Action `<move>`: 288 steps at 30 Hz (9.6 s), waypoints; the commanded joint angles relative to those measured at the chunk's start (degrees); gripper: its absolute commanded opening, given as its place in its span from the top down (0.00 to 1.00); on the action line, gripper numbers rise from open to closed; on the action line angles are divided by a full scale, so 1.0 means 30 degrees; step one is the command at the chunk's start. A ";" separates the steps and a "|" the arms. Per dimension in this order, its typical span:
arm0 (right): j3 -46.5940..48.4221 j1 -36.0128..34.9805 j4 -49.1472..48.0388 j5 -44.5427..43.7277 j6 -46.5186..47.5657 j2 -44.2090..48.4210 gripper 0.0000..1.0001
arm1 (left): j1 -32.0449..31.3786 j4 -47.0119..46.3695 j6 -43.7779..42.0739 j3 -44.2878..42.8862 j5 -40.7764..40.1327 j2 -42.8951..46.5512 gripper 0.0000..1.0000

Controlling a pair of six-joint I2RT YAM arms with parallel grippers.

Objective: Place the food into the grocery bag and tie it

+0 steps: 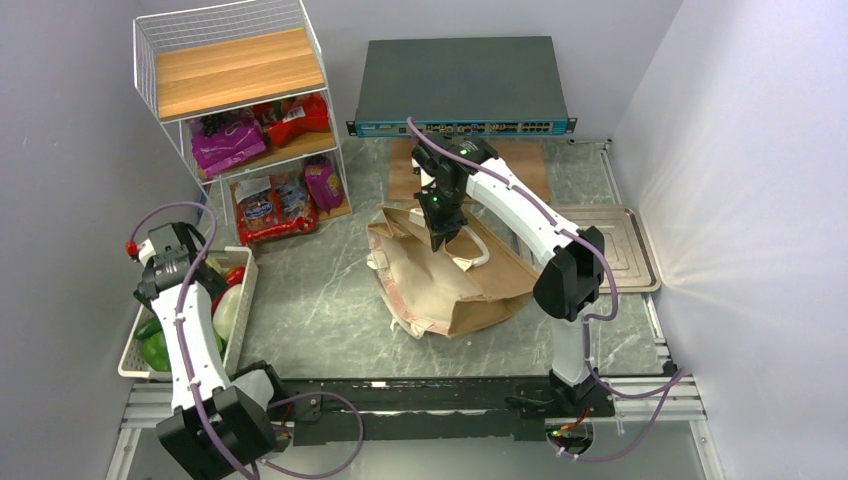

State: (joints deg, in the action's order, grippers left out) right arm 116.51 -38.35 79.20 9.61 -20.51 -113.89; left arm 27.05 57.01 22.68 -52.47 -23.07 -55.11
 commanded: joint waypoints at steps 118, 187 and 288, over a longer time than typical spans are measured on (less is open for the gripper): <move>-0.2936 0.0822 -0.1116 -0.0593 0.0246 0.3648 1.00 | 0.2007 0.1555 0.5625 -0.0364 -0.2277 -0.3501 1.00; -0.2383 0.3056 -0.4049 -0.0172 -0.4278 0.4088 1.00 | -1.1772 -0.4194 0.4394 -0.6914 1.5924 -0.0827 1.00; -0.4666 0.5929 -0.6496 0.2551 -0.5808 0.5632 1.00 | -0.9628 0.6093 0.6272 -0.5290 -0.1916 0.1470 0.01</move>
State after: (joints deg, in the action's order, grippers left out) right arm 102.32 -20.40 60.34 16.71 -39.31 -99.42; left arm -6.74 79.99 44.62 -69.60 -34.59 -48.95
